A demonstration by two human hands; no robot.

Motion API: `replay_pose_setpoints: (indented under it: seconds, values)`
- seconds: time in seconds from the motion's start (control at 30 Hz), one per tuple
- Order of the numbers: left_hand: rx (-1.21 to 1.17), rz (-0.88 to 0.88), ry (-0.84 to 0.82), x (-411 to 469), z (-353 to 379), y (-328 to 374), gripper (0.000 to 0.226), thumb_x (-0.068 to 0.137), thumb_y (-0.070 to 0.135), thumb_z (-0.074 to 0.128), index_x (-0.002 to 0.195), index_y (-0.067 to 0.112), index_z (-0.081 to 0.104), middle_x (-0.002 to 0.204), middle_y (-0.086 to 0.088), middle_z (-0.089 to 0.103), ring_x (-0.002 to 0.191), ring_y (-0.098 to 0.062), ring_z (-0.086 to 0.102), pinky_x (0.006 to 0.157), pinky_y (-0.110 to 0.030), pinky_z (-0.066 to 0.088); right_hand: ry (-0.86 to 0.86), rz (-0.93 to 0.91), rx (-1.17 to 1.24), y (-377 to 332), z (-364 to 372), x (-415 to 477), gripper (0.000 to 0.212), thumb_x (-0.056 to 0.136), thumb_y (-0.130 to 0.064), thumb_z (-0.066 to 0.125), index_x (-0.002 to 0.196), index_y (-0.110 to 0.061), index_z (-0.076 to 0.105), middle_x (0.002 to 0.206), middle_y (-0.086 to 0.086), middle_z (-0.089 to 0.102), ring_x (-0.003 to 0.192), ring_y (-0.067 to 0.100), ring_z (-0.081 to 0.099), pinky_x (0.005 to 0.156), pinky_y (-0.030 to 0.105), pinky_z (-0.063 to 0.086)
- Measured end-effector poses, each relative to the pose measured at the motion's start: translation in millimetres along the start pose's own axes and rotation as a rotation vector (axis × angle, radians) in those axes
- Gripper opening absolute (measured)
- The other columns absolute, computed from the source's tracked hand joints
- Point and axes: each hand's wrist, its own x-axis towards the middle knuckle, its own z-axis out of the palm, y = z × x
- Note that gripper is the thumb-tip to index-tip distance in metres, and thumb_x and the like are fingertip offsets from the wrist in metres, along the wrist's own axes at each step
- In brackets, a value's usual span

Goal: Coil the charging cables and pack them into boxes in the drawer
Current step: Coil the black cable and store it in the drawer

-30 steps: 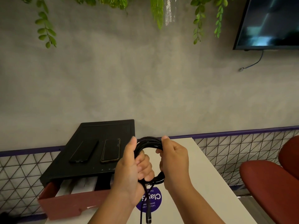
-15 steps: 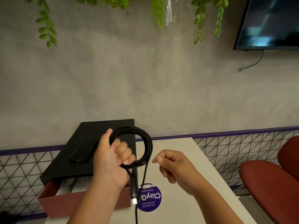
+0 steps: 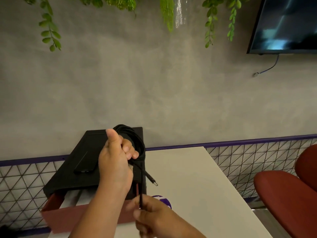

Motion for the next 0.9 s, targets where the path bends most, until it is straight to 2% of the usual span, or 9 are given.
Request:
replay_pose_setpoints:
  seconds: [0.1,0.17,0.3,0.47,0.53,0.63,0.73,0.8,0.9]
  values:
    - [0.421,0.27,-0.063,2,-14,-12,0.052,0.09,0.058,0.033,0.064,0.014,0.041,0.046,0.008,0.045,0.043,-0.003,0.037,0.049,-0.017,0.037,0.204,-0.006,-0.411,0,7,2,0.015,0.094,-0.018,0.05,0.098,-0.03,0.058,0.077,-0.021,0.049,0.071,0.0,0.049,0.085,0.015,0.043]
    - [0.623,0.37,-0.151,-1,-22,-22,0.049,0.09,0.053,0.033,0.066,0.012,0.046,0.053,0.006,0.051,0.046,-0.002,0.044,0.05,-0.011,0.037,0.203,-0.101,-0.708,-13,7,-6,0.024,0.094,-0.023,0.047,0.117,-0.021,0.052,0.074,-0.021,0.041,0.067,0.0,0.043,0.077,0.013,0.038]
    - [0.796,0.249,-0.375,-10,-31,-38,0.045,0.09,0.046,0.036,0.066,0.012,0.05,0.058,0.001,0.054,0.054,-0.002,0.049,0.059,-0.012,0.039,0.172,-0.185,-0.942,-47,0,-28,0.025,0.092,-0.026,0.048,0.115,-0.023,0.056,0.105,0.001,0.062,0.097,0.021,0.056,0.083,0.024,0.043]
    - [0.528,-0.257,-0.595,-33,-24,-35,0.033,0.09,0.033,0.039,0.068,0.012,0.05,0.049,0.006,0.045,0.047,-0.005,0.042,0.05,-0.015,0.038,0.324,-0.354,-0.959,-83,-28,-44,0.012,0.087,-0.019,0.059,0.09,-0.021,0.07,0.08,-0.008,0.069,0.075,0.003,0.062,0.067,0.012,0.044]
    - [0.449,-0.322,-0.658,-36,-21,-33,0.041,0.087,0.044,0.034,0.067,0.01,0.046,0.045,0.005,0.037,0.042,-0.007,0.036,0.047,-0.017,0.035,0.382,-0.412,-0.963,-91,-36,-46,0.005,0.082,-0.023,0.068,0.079,-0.026,0.069,0.073,-0.012,0.065,0.074,0.003,0.06,0.067,0.013,0.045]
    - [0.323,-0.4,-0.751,-30,-21,-29,0.062,0.079,0.072,0.041,0.066,0.011,0.044,0.042,0.006,0.031,0.039,-0.009,0.03,0.047,-0.018,0.032,0.553,-0.536,-0.912,-92,-52,-40,0.021,0.068,-0.031,0.08,0.063,-0.031,0.059,0.064,-0.016,0.053,0.068,0.004,0.052,0.057,0.015,0.039]
    - [0.144,-0.514,-0.831,-23,-22,-22,0.058,0.059,0.073,0.066,0.061,0.016,0.052,0.039,0.007,0.029,0.035,-0.008,0.026,0.044,-0.02,0.034,0.578,-0.568,-0.804,-90,-67,-36,0.022,0.063,-0.054,0.071,0.073,-0.037,0.063,0.072,-0.021,0.049,0.076,-0.004,0.05,0.061,0.012,0.036]
    - [0.038,-0.585,-0.843,-21,-21,-17,0.057,0.055,0.068,0.073,0.057,0.016,0.052,0.036,0.008,0.029,0.032,-0.007,0.026,0.042,-0.021,0.034,0.495,-0.574,-0.741,-89,-70,-33,0.046,0.066,-0.073,0.051,0.089,-0.037,0.067,0.08,-0.02,0.049,0.083,-0.004,0.051,0.067,0.011,0.039]
    - [-0.132,-0.615,-0.817,-20,-15,-13,0.055,0.056,0.062,0.077,0.055,0.015,0.048,0.032,0.01,0.03,0.028,-0.005,0.027,0.039,-0.021,0.032,0.429,-0.674,-0.685,-83,-66,-27,0.057,0.081,-0.073,0.031,0.104,-0.034,0.065,0.091,-0.021,0.056,0.092,-0.001,0.055,0.077,0.008,0.039]
